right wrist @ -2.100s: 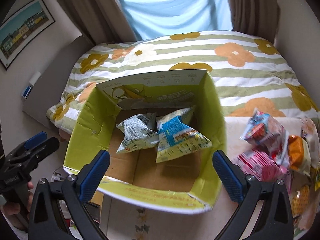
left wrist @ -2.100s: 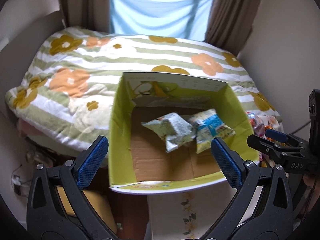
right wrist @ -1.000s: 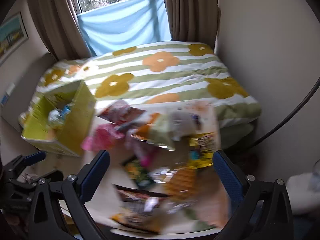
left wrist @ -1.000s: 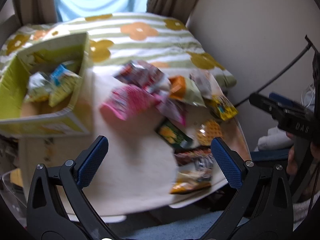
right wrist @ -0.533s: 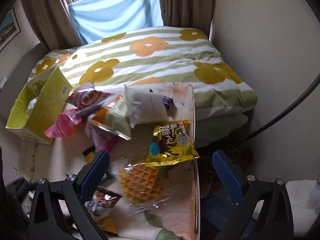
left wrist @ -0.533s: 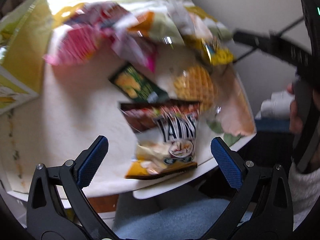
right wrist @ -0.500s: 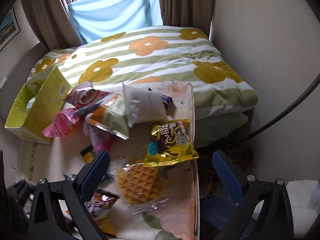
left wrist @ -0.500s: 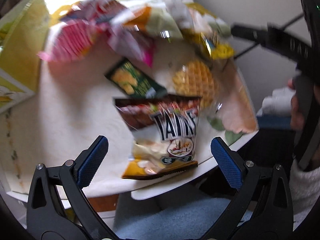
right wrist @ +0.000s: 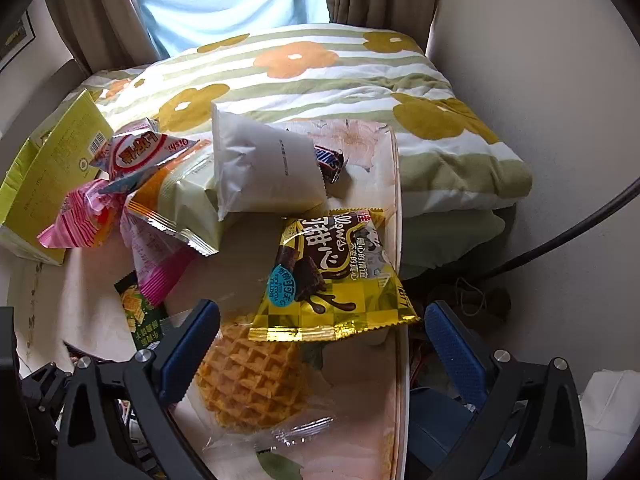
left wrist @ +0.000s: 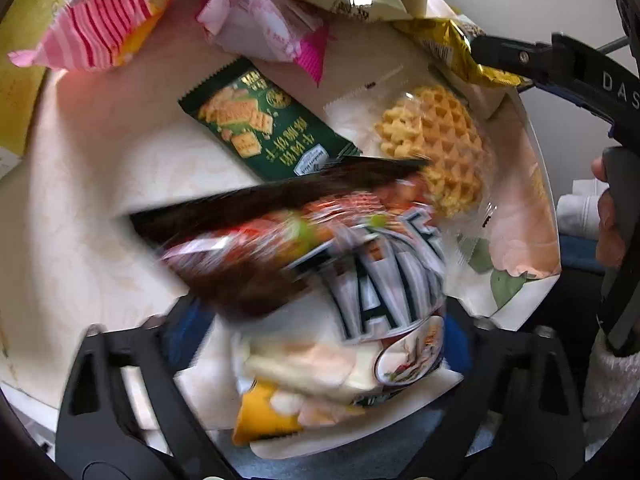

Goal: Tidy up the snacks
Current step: 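Grasp the red TAIYO chip bag with the left gripper while the right gripper grasps the yellow chocolate packet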

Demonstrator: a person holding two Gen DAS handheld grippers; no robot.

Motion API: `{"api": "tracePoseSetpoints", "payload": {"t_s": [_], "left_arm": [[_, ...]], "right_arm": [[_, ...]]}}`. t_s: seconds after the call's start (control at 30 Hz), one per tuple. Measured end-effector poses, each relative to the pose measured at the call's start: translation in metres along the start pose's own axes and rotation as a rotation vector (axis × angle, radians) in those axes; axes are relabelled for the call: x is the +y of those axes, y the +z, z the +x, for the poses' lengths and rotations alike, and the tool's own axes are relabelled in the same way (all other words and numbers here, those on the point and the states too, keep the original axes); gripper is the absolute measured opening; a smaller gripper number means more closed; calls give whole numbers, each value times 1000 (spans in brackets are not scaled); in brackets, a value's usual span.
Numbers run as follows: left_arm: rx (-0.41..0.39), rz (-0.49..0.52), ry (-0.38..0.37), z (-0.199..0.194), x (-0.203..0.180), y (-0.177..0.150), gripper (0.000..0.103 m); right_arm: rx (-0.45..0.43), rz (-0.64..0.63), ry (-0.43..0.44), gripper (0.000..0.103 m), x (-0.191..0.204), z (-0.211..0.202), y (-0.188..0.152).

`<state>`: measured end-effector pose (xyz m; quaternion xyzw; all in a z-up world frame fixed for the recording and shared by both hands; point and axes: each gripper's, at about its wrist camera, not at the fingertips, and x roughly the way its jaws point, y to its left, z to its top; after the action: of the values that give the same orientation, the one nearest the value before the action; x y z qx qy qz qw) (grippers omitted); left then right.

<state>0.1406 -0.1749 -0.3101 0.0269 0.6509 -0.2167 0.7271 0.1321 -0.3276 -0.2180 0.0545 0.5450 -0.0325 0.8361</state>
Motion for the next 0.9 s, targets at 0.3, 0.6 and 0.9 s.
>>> {"api": "tracePoseSetpoints", "payload": {"t_s": [0.3, 0.6, 0.9], "left_arm": [[-9, -10, -20, -7, 11, -1, 70], [-15, -19, -34, -22, 3, 5, 67], [-32, -57, -24, -39, 23, -1, 66]], "right_arm": [[8, -73, -40, 102, 6, 15, 10], [8, -104, -72, 102, 9, 29, 19], [25, -162, -161, 72, 14, 47, 20]]}}
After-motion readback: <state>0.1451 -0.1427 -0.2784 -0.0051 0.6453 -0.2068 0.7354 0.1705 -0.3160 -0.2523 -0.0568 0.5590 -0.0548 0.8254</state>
